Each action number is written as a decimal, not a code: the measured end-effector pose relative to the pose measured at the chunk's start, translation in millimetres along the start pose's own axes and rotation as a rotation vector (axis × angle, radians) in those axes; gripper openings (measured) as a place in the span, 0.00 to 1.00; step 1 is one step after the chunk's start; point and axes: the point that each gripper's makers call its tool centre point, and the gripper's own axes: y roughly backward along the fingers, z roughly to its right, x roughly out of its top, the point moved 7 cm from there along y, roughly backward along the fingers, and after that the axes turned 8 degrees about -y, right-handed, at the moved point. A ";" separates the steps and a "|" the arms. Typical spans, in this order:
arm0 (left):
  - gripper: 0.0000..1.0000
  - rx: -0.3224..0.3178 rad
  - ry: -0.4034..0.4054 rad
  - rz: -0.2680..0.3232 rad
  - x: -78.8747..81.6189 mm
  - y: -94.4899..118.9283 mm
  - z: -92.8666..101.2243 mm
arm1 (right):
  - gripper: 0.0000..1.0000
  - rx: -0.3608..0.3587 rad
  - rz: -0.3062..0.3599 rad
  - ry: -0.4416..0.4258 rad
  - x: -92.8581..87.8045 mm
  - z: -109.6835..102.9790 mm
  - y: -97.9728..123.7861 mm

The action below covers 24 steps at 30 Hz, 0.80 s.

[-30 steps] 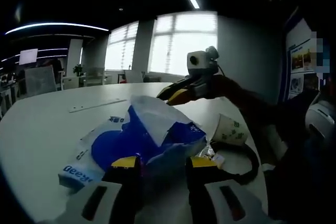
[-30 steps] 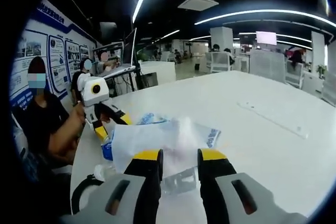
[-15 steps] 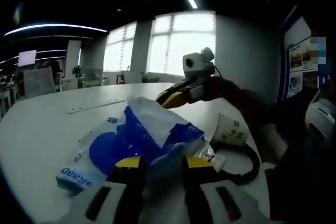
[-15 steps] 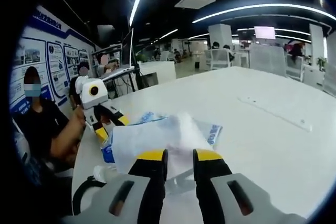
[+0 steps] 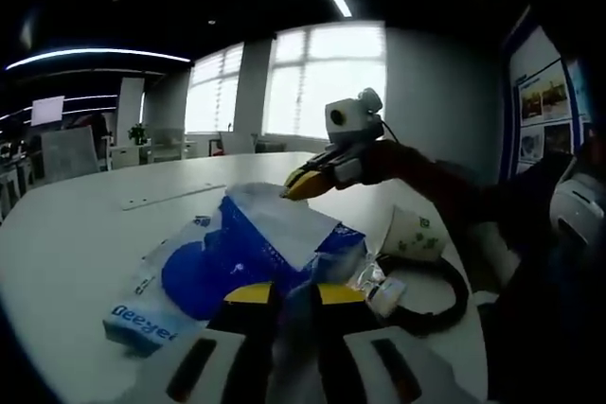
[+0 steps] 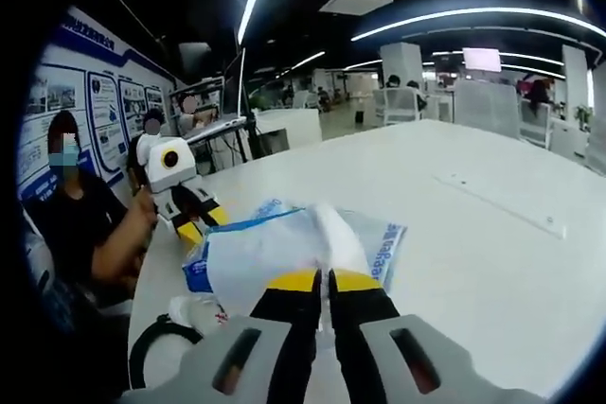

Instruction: Arrange the tabletop items into an orderly group along one side of the table until the central work area is clear of visible clutter.

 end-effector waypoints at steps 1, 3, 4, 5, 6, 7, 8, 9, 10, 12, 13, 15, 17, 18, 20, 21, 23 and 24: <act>0.10 0.002 -0.001 0.000 0.0 0.2 -0.2 | 0.00 -0.001 0.001 0.000 0.7 1.1 -0.1; 0.09 0.003 -0.004 0.000 0.3 0.5 0.0 | 0.00 0.007 0.003 -0.008 1.4 1.3 -0.3; 0.08 0.002 -0.007 -0.001 0.5 0.8 0.3 | 0.00 0.008 0.003 -0.010 1.3 1.2 -0.4; 0.07 0.004 -0.008 0.000 0.8 1.1 0.4 | 0.00 0.007 0.004 -0.009 1.5 1.3 -0.3; 0.06 0.010 -0.007 0.006 1.8 1.7 0.1 | 0.00 0.008 0.003 -0.013 2.0 1.7 -0.2; 0.04 0.010 -0.006 0.010 2.4 2.0 0.1 | 0.00 0.011 0.005 -0.015 2.4 1.6 -0.2; 0.04 0.010 -0.006 0.013 2.8 2.2 0.1 | 0.00 0.013 0.005 -0.017 1.7 0.0 -0.1; 0.03 0.010 -0.006 0.014 3.2 2.3 0.2 | 0.00 0.013 0.006 -0.018 0.5 -2.5 0.2; 0.03 0.013 -0.009 0.015 3.8 2.5 0.4 | 0.00 0.013 0.006 -0.015 0.3 -3.6 0.4; 0.03 0.016 -0.013 0.013 4.0 2.9 0.9 | 0.00 0.014 0.006 -0.015 1.0 -3.0 0.1; 0.03 0.018 -0.013 0.015 4.3 3.5 0.9 | 0.00 0.014 0.004 -0.014 1.3 -2.7 0.0; 0.03 0.016 -0.013 0.015 4.4 4.2 1.2 | 0.00 0.010 0.002 -0.011 0.7 -2.9 0.2; 0.03 0.017 -0.016 0.013 4.3 4.4 1.6 | 0.00 0.007 0.004 -0.012 0.0 -3.4 0.3; 0.02 0.016 -0.015 0.013 4.2 4.4 1.7 | 0.00 0.007 0.003 -0.012 0.1 -3.1 0.2; 0.02 0.016 -0.015 0.013 3.7 4.4 1.9 | 0.00 0.009 0.002 -0.015 0.1 -3.0 -0.2; 0.02 0.015 -0.013 0.013 3.5 4.4 2.0 | 0.00 0.009 0.002 -0.013 0.2 -3.1 -0.3; 0.03 0.011 -0.010 0.011 2.8 4.2 2.2 | 0.00 0.039 -0.013 -0.003 -3.3 -9.5 -1.0; 0.03 0.013 -0.013 0.010 2.5 4.2 1.9 | 0.03 0.033 -0.006 -0.005 -3.7 -10.3 -1.4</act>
